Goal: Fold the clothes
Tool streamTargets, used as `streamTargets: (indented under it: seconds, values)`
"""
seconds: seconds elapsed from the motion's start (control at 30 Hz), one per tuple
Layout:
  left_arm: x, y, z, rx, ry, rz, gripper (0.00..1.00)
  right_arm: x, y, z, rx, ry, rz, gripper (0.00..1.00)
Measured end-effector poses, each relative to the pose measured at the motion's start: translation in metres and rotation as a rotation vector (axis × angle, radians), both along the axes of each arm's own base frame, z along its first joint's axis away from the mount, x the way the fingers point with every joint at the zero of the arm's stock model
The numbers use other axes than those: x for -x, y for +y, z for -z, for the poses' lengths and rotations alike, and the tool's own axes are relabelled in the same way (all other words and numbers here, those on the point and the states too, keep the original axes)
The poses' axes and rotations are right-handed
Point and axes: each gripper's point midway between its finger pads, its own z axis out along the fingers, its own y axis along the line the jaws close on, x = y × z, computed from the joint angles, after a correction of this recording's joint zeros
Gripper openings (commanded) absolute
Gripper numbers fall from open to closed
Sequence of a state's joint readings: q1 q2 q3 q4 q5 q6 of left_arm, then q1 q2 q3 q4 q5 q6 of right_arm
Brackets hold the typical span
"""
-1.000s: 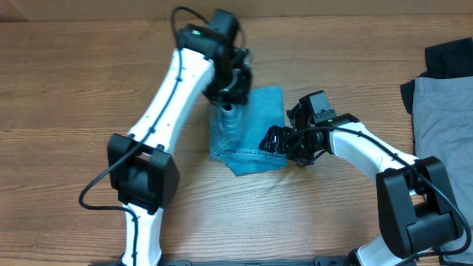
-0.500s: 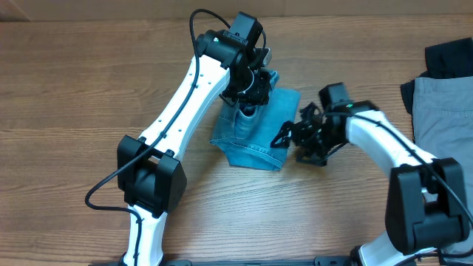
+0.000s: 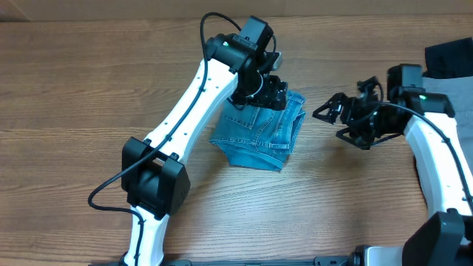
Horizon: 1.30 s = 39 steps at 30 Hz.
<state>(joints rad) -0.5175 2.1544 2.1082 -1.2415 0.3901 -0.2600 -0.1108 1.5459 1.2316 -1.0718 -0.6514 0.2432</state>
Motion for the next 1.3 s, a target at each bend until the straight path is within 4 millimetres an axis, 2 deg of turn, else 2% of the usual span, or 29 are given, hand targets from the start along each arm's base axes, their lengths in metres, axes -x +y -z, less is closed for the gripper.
streamTargets:
  seconds: [0.03, 0.07, 0.13, 0.23, 0.27, 0.3, 0.47, 0.57, 0.63, 0.7, 0.9, 0.97, 1.13, 1.3]
  values:
    - [0.001, 0.008, 0.001, -0.009, 0.021, -0.012, 0.59, -0.001, 0.001, -0.001, -0.003, -0.009, -0.003, 0.97]
    - [0.001, 0.015, 0.002, -0.019, 0.039, -0.025, 0.56, -0.001, 0.002, -0.002, -0.005, -0.013, -0.006, 0.84]
    - [0.005, 0.04, 0.007, -0.063, 0.102, -0.066, 0.61, -0.002, 0.007, -0.003, -0.01, -0.023, -0.024, 0.51]
    - [0.003, 0.066, 0.012, -0.141, 0.124, -0.118, 0.62, -0.004, 0.022, -0.007, -0.025, -0.059, -0.073, 0.15]
    - [0.001, 0.075, 0.014, -0.168, 0.12, -0.136, 0.63, -0.004, 0.026, -0.008, -0.027, -0.062, -0.083, 0.06]
    - [-0.001, 0.08, 0.015, -0.184, 0.115, -0.149, 0.65, -0.003, 0.035, -0.009, -0.033, -0.073, -0.108, 0.04]
    - [-0.006, 0.09, 0.016, -0.225, 0.099, -0.182, 0.71, 0.0, 0.072, -0.011, -0.05, -0.112, -0.218, 0.04]
    - [-0.007, 0.091, 0.017, -0.235, 0.094, -0.184, 0.76, 0.0, 0.093, -0.002, -0.059, -0.105, -0.27, 0.04]
    - [-0.009, 0.092, 0.017, -0.239, 0.086, -0.186, 0.77, 0.0, 0.103, 0.015, -0.063, -0.061, -0.292, 0.04]
    - [-0.01, 0.092, 0.017, -0.238, 0.084, -0.187, 0.77, -0.004, 0.109, 0.039, -0.061, -0.004, -0.303, 0.04]
    - [-0.008, 0.092, 0.02, -0.242, 0.09, -0.186, 0.78, 0.003, 0.106, 0.11, -0.052, 0.213, -0.293, 0.04]
    - [-0.007, 0.093, 0.021, -0.246, 0.097, -0.185, 0.78, 0.007, 0.104, 0.127, -0.058, 0.276, -0.283, 0.04]
    - [-0.005, 0.094, 0.027, -0.251, 0.107, -0.184, 0.77, 0.008, 0.097, 0.133, -0.049, 0.32, -0.263, 0.04]
    - [-0.008, 0.088, 0.03, -0.241, 0.085, -0.169, 0.84, 0.013, 0.091, 0.127, -0.013, 0.342, -0.253, 0.04]
